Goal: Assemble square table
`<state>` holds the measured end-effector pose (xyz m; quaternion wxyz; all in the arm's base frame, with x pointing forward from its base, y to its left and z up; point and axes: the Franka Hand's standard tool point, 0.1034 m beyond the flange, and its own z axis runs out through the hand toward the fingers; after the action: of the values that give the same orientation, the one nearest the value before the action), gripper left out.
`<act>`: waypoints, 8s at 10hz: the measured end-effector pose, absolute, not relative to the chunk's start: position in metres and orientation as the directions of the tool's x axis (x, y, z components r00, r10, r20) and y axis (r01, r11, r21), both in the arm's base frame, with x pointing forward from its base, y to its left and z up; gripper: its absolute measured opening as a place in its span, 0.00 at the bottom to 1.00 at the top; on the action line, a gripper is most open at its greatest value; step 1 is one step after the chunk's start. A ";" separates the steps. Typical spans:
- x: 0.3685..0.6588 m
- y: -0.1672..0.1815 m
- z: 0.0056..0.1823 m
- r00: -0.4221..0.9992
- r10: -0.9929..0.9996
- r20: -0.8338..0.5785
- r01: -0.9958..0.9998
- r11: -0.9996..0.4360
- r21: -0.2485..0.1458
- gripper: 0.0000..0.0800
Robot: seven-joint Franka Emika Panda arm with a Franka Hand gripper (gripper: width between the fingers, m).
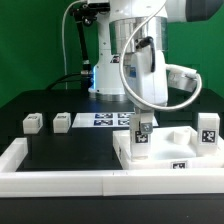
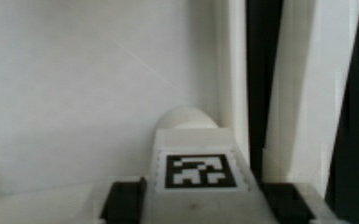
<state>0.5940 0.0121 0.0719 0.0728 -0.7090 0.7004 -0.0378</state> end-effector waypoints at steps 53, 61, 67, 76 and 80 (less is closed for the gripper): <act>0.596 0.009 0.075 0.913 -0.402 0.077 -0.398 -0.915 -0.063 0.81; 0.596 0.006 0.078 0.983 -0.109 0.149 -0.109 -0.994 -0.011 0.80; 0.595 0.006 0.077 0.967 -0.208 0.146 -0.206 -0.978 -0.029 0.36; 0.593 0.006 0.077 0.472 -0.878 0.081 -0.863 -0.479 -0.162 0.36; 0.592 0.011 0.077 0.164 -0.986 0.003 -0.973 -0.163 -0.165 0.37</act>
Offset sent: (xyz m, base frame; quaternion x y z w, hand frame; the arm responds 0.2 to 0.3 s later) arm 0.0050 0.0019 0.0047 -0.0006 -0.0088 -0.0515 0.9986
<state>0.5924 0.0111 0.0768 0.0622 -0.7605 0.6440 -0.0549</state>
